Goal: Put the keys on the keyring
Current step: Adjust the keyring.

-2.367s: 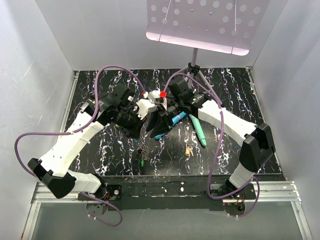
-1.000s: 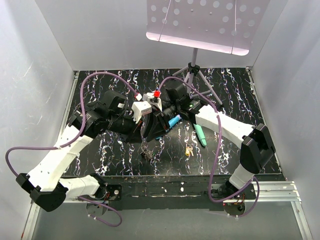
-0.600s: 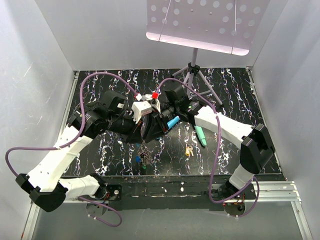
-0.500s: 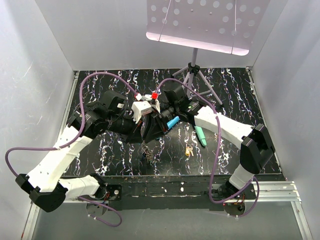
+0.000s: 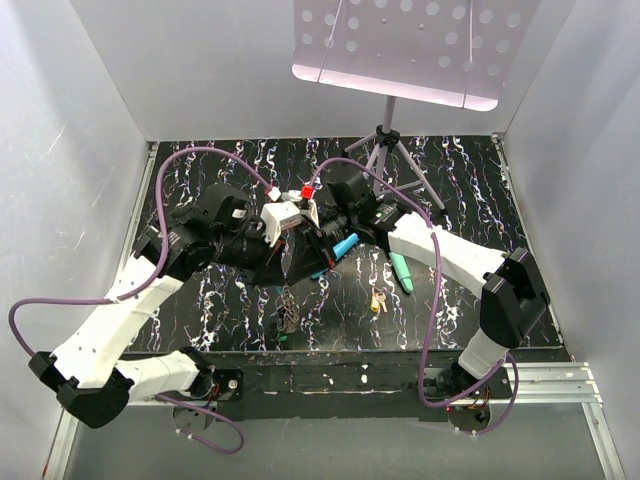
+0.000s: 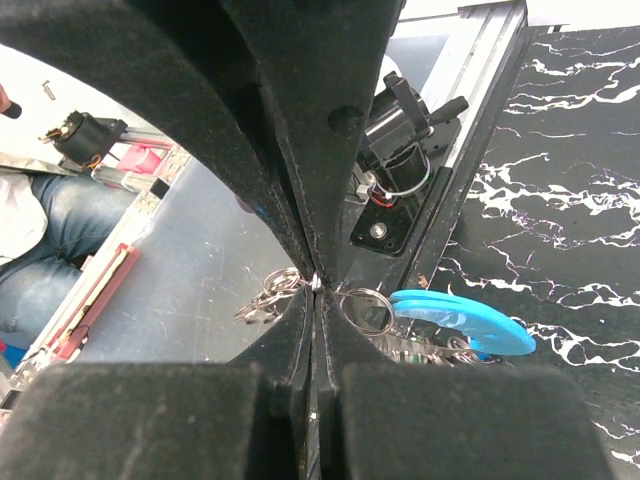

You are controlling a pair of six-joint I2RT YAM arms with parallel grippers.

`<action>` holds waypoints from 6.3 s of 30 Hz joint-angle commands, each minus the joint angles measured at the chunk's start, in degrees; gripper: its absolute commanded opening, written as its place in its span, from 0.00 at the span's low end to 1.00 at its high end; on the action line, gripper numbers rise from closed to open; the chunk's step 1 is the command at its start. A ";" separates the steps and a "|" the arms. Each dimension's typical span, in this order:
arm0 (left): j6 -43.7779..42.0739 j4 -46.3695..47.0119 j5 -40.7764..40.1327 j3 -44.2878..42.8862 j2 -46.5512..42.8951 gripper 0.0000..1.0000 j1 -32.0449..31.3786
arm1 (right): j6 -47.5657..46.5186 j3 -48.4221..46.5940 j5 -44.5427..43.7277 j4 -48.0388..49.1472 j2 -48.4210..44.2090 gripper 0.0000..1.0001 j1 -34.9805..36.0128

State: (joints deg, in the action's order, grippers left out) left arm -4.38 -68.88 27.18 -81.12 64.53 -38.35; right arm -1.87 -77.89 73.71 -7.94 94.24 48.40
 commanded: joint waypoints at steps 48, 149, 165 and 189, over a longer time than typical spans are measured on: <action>24.85 97.08 -10.30 66.96 -52.14 0.42 1.87 | -5.87 -8.61 -0.14 -4.21 -3.62 0.01 -3.14; 6.14 48.40 1.82 33.84 -29.55 0.00 1.96 | -47.62 -22.22 -5.42 -45.67 2.09 0.31 0.29; 7.90 50.34 1.82 35.59 -30.78 0.00 1.96 | -41.38 -23.01 -6.92 -41.27 3.15 0.01 1.96; 1.93 64.40 0.76 53.88 -52.68 0.41 1.87 | -46.31 -6.86 -7.87 -24.10 -9.49 0.01 2.57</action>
State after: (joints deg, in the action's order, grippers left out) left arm 1.48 -6.07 25.21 -26.61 7.53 -36.56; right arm -53.30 -91.15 66.15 -50.22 91.00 50.24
